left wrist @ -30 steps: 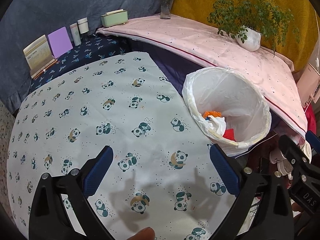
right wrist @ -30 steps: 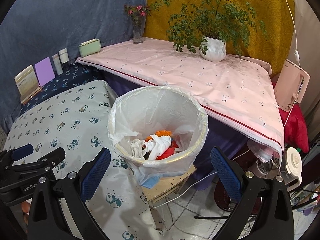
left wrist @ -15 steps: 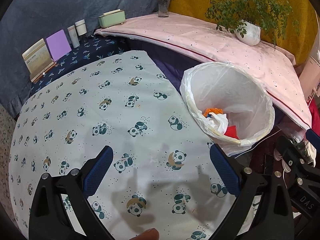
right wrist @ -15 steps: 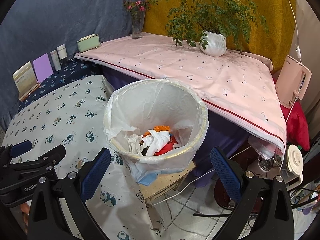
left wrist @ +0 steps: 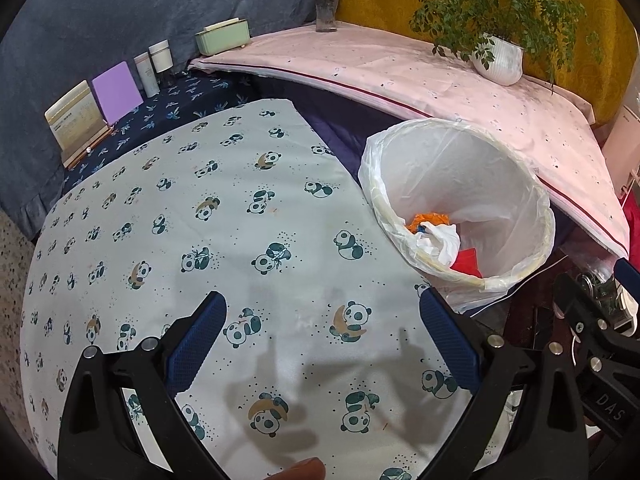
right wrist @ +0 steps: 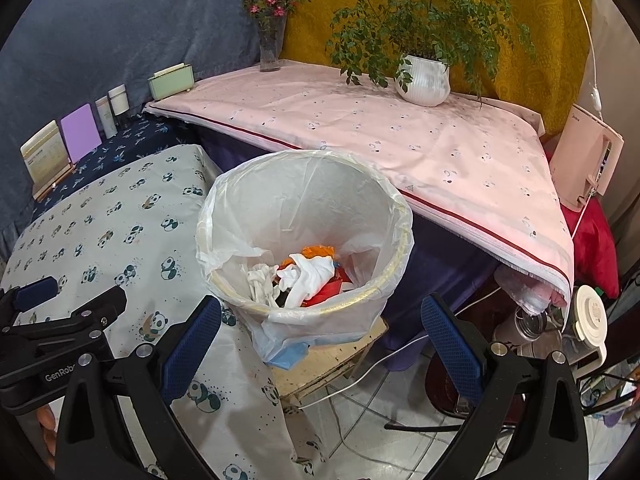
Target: Collect trash
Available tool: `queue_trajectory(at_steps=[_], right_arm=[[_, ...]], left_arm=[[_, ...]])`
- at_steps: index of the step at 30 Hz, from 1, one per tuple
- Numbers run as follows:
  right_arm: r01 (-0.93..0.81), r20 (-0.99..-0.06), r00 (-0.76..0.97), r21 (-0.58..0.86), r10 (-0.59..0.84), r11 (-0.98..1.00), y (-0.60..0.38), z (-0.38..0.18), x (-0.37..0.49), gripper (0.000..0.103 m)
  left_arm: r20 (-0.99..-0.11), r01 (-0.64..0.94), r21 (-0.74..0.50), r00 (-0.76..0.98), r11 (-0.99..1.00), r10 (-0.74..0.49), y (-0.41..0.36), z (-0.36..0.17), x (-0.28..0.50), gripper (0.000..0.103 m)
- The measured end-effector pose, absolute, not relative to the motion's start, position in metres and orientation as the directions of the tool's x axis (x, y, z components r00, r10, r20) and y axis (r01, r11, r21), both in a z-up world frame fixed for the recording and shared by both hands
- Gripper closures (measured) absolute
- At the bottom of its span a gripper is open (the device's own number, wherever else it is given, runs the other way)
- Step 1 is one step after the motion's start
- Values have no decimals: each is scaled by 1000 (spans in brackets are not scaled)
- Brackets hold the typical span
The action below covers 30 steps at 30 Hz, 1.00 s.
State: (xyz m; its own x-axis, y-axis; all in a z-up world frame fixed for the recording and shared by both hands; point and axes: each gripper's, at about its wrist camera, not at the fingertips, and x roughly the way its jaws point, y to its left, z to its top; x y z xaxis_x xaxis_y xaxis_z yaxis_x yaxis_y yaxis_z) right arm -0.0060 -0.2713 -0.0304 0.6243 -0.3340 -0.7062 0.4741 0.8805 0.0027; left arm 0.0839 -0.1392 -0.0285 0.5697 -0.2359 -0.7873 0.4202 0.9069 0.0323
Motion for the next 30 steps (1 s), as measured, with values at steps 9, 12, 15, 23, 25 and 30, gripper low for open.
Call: queue_trajectory(at_steps=[9, 12, 15, 23, 25, 30], right_arm=[[477, -707, 621, -1, -338, 879, -272, -33, -7, 6], [477, -707, 621, -1, -338, 879, -272, -32, -7, 6], [477, -706, 621, -4, -340, 879, -272, -33, -7, 6], [478, -706, 621, -6, -342, 879, -273, -34, -7, 6], [478, -706, 621, -5, -342, 878, -272, -34, -7, 6], [481, -706, 620, -3, -343, 877, -273, -34, -9, 6]], left_arm=[[-792, 429, 36, 563, 903, -236, -142, -30, 82, 10], [-793, 426, 34, 562, 904, -235, -142, -29, 82, 10], [-789, 424, 37, 569, 905, -235, -142, -28, 80, 10], [-784, 436, 29, 569, 899, -250, -145, -26, 78, 10], [-782, 438, 35, 571, 898, -248, -147, -26, 78, 10], [-781, 429, 40, 577, 902, -240, -147, -25, 79, 10]])
